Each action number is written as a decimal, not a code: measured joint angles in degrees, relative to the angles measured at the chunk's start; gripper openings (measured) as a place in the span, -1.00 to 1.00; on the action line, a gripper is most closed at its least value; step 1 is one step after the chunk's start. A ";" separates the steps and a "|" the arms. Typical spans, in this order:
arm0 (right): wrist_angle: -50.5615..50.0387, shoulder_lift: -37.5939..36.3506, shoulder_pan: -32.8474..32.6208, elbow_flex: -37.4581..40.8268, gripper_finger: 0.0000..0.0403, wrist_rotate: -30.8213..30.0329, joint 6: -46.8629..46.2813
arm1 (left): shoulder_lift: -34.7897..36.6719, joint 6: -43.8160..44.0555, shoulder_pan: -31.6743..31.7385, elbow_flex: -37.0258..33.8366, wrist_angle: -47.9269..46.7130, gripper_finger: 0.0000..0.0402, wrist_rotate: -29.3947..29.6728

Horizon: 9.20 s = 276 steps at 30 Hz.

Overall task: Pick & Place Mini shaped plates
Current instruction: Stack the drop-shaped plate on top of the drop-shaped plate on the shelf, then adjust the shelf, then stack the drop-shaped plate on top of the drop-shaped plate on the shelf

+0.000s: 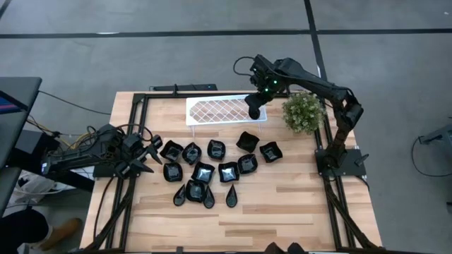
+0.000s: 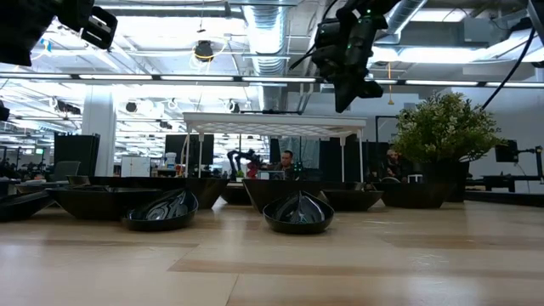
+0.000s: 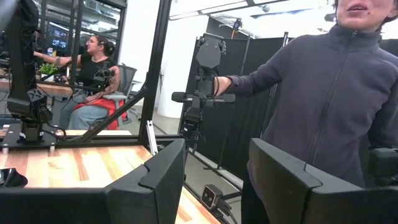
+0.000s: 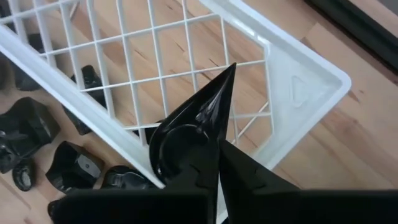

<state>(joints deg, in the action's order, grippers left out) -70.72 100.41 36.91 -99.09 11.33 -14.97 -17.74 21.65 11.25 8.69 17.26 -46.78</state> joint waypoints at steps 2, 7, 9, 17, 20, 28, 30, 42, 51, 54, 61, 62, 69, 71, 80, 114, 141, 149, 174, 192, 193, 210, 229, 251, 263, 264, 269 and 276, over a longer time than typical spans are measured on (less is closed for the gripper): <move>0.00 -0.76 -0.02 0.00 -0.98 -0.24 -0.14 | 0.00 0.00 0.00 0.00 0.00 -0.09 0.02; 2.73 -1.90 -1.02 -0.02 -0.98 -0.94 -0.13 | 0.00 0.00 -0.01 0.00 0.00 -0.09 0.01; 4.63 -2.28 -2.00 -0.03 -0.98 -0.94 0.21 | 0.00 0.00 0.00 0.00 0.00 -0.09 0.00; 4.86 -3.24 -7.99 -0.07 -0.99 -1.97 0.05 | 0.00 0.00 0.00 0.00 0.25 -0.09 0.02; 2.55 -4.51 -10.90 -0.04 -1.00 -5.74 -2.47 | 0.00 0.00 -0.02 0.00 0.44 -0.09 0.00; -3.23 -10.68 -18.45 -0.04 -1.00 -13.51 -12.51 | 0.00 0.00 -0.02 0.00 0.81 -0.09 0.00; -4.95 -12.31 -20.72 -0.04 -1.00 -16.58 -15.10 | 0.00 0.00 -0.02 0.00 0.85 -0.09 0.00; -12.46 -18.43 -31.83 -0.04 -1.00 -23.46 -29.07 | 0.00 0.02 0.00 0.00 0.90 -0.09 0.00; -11.92 -16.09 -43.72 1.81 -1.00 -23.86 -42.06 | 0.00 0.02 0.00 0.00 1.05 -0.09 0.00; -8.40 -15.75 -48.05 5.92 -1.00 -23.59 -47.35 | 0.07 0.02 -0.01 0.00 1.10 -0.09 0.00; 8.08 -15.66 -56.27 15.96 -1.00 -23.45 -54.78 | 0.09 0.32 0.00 0.00 1.20 -0.09 -0.02; 10.57 -15.66 -57.16 17.13 -1.00 -23.47 -55.31 | 0.09 1.01 -0.01 0.00 1.19 -0.09 -0.01; 24.73 -15.64 -62.85 24.52 -1.00 -23.23 -56.63 | 0.09 2.86 0.00 -0.02 1.22 -0.09 0.00; 29.29 -15.66 -64.06 26.67 -1.00 -23.23 -57.54 | 0.09 2.85 -0.01 0.00 1.22 -0.09 -0.01; 47.69 -15.61 -67.44 34.33 -1.00 -23.23 -59.15 | 0.07 2.69 -0.01 0.00 1.22 -0.09 -0.02; 39.51 6.35 -36.00 4.43 -1.00 5.29 -9.82 | -1.51 2.35 -0.01 0.00 1.23 -0.09 -4.54; 27.69 18.39 -29.88 -12.13 -1.00 -3.76 15.56 | -1.51 2.16 0.11 0.00 1.27 -0.09 -6.40; 27.56 18.59 -29.22 -12.11 -1.00 -7.16 19.11 | -1.51 -0.65 0.11 0.00 1.27 -0.09 -5.95; 29.42 18.96 -24.73 -12.09 -1.00 -8.41 20.04 | -1.51 -0.85 0.10 0.00 1.27 -0.09 -5.53; 29.46 20.76 -23.81 -12.03 -1.00 -5.89 21.54 | -1.49 -0.85 0.11 0.00 1.27 -0.09 -5.51; 29.31 20.91 -23.80 -11.94 -1.00 -5.87 21.57 | -1.49 -0.85 0.11 0.00 1.27 -0.09 -5.51; 32.88 20.82 -23.21 -12.04 -1.00 -7.10 22.48 | -1.49 -0.85 0.11 0.00 1.26 -0.09 -5.49; 33.03 20.82 -22.01 -12.04 -1.00 -8.39 22.00 | -1.49 -0.85 0.11 0.00 1.25 -0.09 -5.51; 19.70 14.10 -35.96 -12.07 -1.00 -5.23 13.01 | -1.59 -0.85 0.09 -0.02 1.28 -0.09 -5.53; 3.22 9.21 -47.16 -12.09 -1.00 -6.18 -5.32 | -2.15 0.00 0.07 -0.07 1.25 -0.09 -5.97; 1.00 9.30 -48.28 -12.07 -1.00 -6.99 -6.78 | -2.16 0.00 0.07 -0.07 1.25 -0.09 -5.97; -4.59 9.45 -53.81 -10.26 -1.00 -10.18 -14.59 | -2.14 0.05 0.07 -0.07 1.25 -0.09 -5.97; -6.24 9.36 -60.55 -6.76 -1.00 -11.64 -24.82 | -2.14 0.04 0.07 -0.07 1.25 -0.09 -5.99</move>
<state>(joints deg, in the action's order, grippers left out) -76.96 109.78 -23.64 -105.84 -0.32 -39.79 -19.88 21.69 11.31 8.62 18.50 -52.77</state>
